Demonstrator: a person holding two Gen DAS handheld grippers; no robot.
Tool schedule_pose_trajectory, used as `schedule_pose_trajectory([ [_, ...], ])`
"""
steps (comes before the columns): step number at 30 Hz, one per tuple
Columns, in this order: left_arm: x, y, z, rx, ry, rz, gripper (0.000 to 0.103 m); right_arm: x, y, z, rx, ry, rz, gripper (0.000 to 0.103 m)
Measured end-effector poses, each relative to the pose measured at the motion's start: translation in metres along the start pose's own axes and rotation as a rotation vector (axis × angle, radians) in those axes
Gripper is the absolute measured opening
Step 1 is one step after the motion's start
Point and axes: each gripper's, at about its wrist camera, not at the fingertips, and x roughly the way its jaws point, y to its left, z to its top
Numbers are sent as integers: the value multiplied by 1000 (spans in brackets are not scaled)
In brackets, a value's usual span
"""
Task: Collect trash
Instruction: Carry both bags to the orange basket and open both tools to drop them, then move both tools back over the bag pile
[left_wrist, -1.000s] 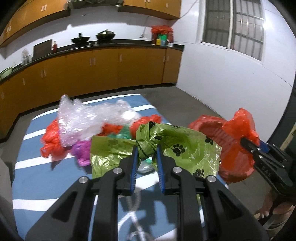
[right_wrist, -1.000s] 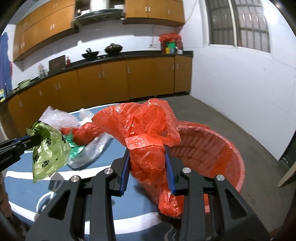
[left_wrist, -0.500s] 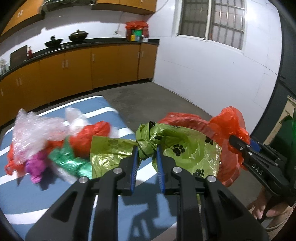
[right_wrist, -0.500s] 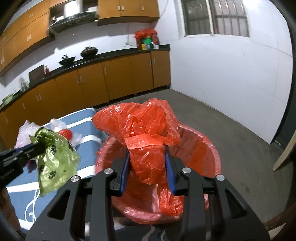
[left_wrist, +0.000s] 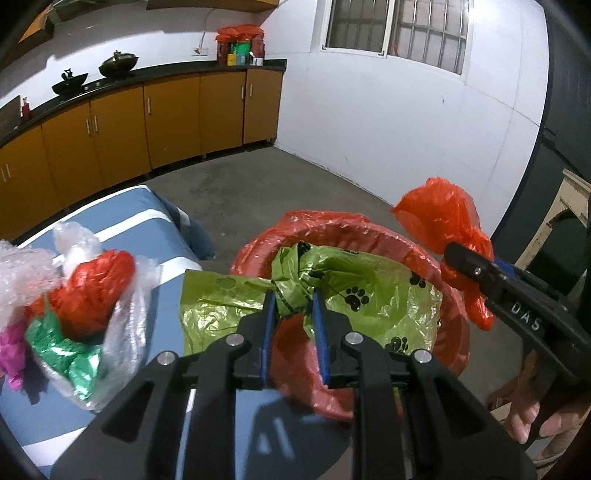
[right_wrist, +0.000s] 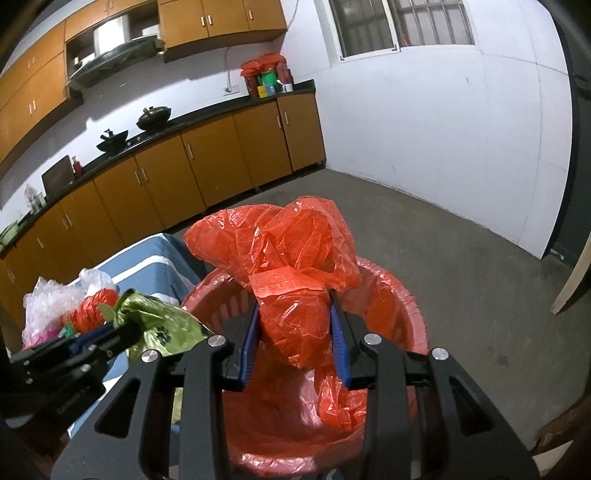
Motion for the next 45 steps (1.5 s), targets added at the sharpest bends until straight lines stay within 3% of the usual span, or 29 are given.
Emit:
schedule_pose_trajectory([
  [11,34,-10,1,-8,40,-21,24,13,-22,3,87,20,33,36],
  [16,40,-11,-3,-10,58,-18,38,21,-29,2,116,40,47,44],
  [23,36,-3,-8,-19,60,10,46,15,-28,-2,89,34,16,53],
  [28,10,15,-16,-27,15,117,59,5,-19,-4,14,7,-24,55],
  [33,-22,38,-25,-42,-34,222,66,-2,2,-8,-78,-15,-28,56],
  [45,-101,122,-48,-173,-135,447,69,-15,83,-15,-238,-22,102,56],
])
